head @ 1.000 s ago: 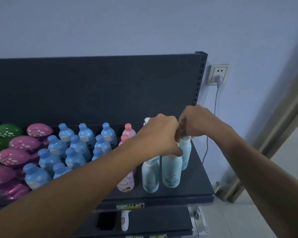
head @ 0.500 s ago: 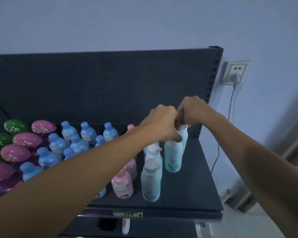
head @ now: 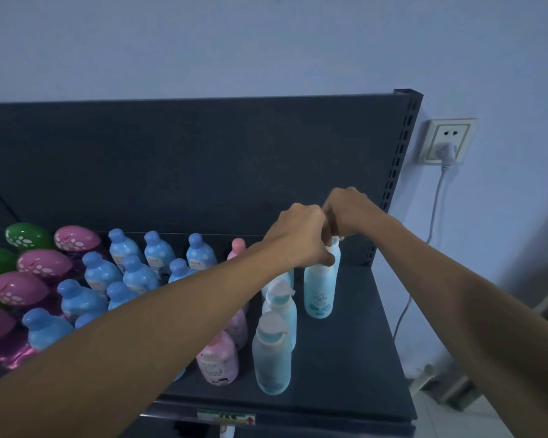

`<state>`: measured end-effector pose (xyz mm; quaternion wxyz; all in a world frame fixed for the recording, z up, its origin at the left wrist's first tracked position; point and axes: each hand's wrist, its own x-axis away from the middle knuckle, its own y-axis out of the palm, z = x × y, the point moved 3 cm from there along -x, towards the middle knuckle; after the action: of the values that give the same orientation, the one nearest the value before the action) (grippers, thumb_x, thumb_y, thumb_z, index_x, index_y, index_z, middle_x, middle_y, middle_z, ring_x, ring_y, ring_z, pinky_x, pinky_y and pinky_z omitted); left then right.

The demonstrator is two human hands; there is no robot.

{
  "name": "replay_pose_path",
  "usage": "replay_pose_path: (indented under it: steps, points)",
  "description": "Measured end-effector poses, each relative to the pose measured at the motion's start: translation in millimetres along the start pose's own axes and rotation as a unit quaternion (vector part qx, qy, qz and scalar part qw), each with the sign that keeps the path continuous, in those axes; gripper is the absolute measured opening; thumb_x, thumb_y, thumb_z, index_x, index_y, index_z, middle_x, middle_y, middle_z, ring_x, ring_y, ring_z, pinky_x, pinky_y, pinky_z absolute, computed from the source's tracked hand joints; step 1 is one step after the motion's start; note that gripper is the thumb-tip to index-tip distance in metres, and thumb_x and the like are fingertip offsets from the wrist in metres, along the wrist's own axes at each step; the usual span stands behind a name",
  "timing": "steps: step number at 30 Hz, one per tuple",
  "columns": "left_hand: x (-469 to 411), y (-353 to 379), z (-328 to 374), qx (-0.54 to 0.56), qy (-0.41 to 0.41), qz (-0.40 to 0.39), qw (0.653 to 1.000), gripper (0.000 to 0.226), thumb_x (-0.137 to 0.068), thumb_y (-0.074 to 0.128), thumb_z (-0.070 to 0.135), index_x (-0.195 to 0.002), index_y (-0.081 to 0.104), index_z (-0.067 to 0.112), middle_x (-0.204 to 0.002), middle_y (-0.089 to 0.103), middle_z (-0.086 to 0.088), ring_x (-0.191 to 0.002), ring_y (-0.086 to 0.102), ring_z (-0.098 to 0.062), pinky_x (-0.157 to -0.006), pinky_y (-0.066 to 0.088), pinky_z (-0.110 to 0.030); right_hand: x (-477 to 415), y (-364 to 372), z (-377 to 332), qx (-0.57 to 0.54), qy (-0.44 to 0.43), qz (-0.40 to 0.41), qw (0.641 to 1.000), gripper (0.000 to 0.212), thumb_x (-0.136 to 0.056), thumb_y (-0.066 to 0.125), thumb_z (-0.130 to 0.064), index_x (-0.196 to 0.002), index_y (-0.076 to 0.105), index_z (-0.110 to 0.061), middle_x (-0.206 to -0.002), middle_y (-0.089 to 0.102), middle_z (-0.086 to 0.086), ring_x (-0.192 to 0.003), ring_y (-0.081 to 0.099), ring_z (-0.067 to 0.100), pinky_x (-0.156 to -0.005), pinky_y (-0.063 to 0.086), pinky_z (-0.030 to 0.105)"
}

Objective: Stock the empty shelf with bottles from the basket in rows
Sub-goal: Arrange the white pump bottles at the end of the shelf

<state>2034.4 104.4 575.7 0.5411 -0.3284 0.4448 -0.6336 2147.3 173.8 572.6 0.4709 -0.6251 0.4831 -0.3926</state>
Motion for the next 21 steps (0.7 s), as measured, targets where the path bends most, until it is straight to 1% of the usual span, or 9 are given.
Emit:
replay_pose_path:
  steps: [1,3,5,8,12,15,21]
  points:
    - [-1.0,1.5,-1.1,0.002,-0.001,0.0,1.0,0.026,-0.067,0.087,0.027,-0.091,0.078,0.026,-0.094,0.069,0.005,-0.082,0.068,-0.017,-0.073,0.061,-0.035,-1.2,0.7,-0.1,-0.001,-0.005,0.002,1.0,0.02,-0.073,0.074,-0.009,-0.058,0.069,-0.021,-0.07,0.067,0.003,-0.062,0.066,0.02,-0.055,0.055,0.029]
    - [-2.4,4.4,-3.1,0.006,-0.001,0.001,1.0,0.026,-0.068,0.087,0.026,-0.092,0.078,0.027,-0.094,0.068,0.005,-0.082,0.067,-0.017,-0.073,0.061,-0.034,-3.6,1.5,-0.2,-0.003,-0.011,0.001,1.0,0.024,-0.074,0.074,-0.006,-0.057,0.068,-0.021,-0.069,0.068,0.002,-0.061,0.067,0.019,-0.054,0.054,0.027]
    - [-3.2,7.2,-4.2,0.008,0.0,0.004,1.0,0.026,-0.068,0.086,0.026,-0.093,0.078,0.027,-0.094,0.067,0.005,-0.081,0.067,-0.017,-0.072,0.06,-0.034,-6.1,1.2,0.4,-0.005,-0.012,-0.009,1.0,0.026,-0.073,0.072,-0.001,-0.058,0.07,-0.022,-0.067,0.07,0.002,-0.058,0.069,0.015,-0.054,0.057,0.026]
    - [-4.4,11.0,-4.6,0.009,0.0,0.006,1.0,0.026,-0.067,0.086,0.026,-0.092,0.078,0.027,-0.094,0.066,0.006,-0.082,0.067,-0.017,-0.072,0.06,-0.034,-6.5,-1.0,0.7,-0.015,-0.01,-0.027,0.999,0.025,-0.073,0.069,0.003,-0.065,0.076,-0.021,-0.066,0.073,0.003,-0.058,0.071,0.013,-0.059,0.061,0.027]
    - [-6.6,16.3,-5.5,0.006,-0.001,0.003,1.0,0.023,-0.067,0.085,0.026,-0.088,0.076,0.028,-0.095,0.067,0.005,-0.084,0.068,-0.018,-0.076,0.061,-0.038,-4.4,-3.5,-1.2,-0.019,-0.006,-0.042,0.999,0.025,-0.074,0.068,0.003,-0.067,0.075,-0.021,-0.064,0.072,0.005,-0.059,0.071,0.013,-0.054,0.055,0.023]
    - [-7.4,19.0,-6.7,0.011,-0.005,0.004,1.0,0.022,-0.067,0.085,0.026,-0.088,0.076,0.028,-0.096,0.068,0.005,-0.085,0.068,-0.019,-0.077,0.061,-0.038,-2.8,-3.5,-0.6,-0.025,-0.007,-0.048,0.998,0.027,-0.076,0.068,0.001,-0.065,0.072,-0.023,-0.067,0.073,0.007,-0.062,0.071,0.015,-0.054,0.051,0.023]
    - [-8.6,25.0,-10.0,0.037,-0.012,0.013,0.999,0.024,-0.068,0.087,0.028,-0.09,0.078,0.028,-0.097,0.071,0.003,-0.087,0.069,-0.019,-0.08,0.061,-0.038,-0.6,-3.4,-3.1,-0.021,-0.017,-0.072,0.997,0.026,-0.08,0.067,0.004,-0.072,0.075,-0.019,-0.073,0.074,0.007,-0.066,0.07,0.014,-0.054,0.049,0.02]
